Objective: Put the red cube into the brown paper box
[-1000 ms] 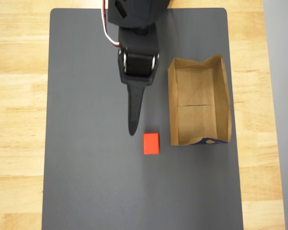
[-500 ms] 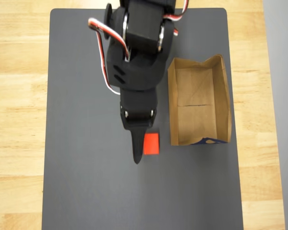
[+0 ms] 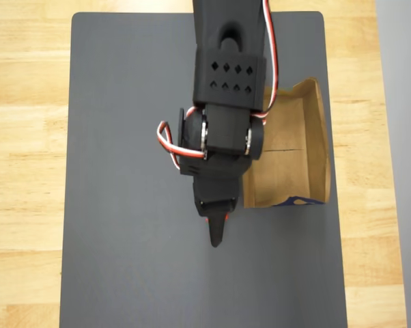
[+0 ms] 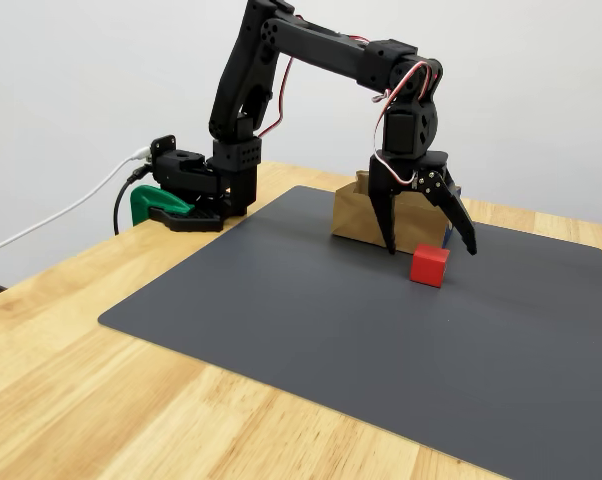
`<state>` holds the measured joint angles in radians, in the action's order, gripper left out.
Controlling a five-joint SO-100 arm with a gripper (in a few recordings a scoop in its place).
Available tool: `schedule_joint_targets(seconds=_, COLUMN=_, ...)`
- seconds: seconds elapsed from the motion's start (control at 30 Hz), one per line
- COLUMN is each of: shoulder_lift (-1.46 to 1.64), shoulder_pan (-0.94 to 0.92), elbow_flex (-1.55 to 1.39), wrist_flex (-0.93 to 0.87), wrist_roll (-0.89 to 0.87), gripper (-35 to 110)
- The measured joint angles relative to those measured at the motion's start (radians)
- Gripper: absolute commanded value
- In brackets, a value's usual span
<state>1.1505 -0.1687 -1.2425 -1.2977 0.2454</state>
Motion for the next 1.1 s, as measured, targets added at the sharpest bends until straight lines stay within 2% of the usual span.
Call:
schedule_joint_targets(seconds=0.23, shoulder_lift=-0.061, shoulder_pan=-0.002, elbow_flex=0.037, wrist_flex=0.000, wrist_roll=-0.020, gripper=39)
schedule_joint_targets(seconds=0.4, shoulder_lift=-0.097, shoulder_pan=0.014, elbow_flex=0.063, wrist_flex=0.009, wrist_roll=-0.017, gripper=23)
schedule_joint_targets(seconds=0.57, shoulder_lift=-0.124, shoulder_pan=0.031, elbow_flex=0.100, wrist_flex=-0.009, wrist_roll=-0.006, gripper=0)
schedule_joint_targets(seconds=1.1, shoulder_lift=-0.083, shoulder_pan=-0.015, elbow_flex=0.140, wrist_flex=-0.057, wrist_roll=-0.014, gripper=0)
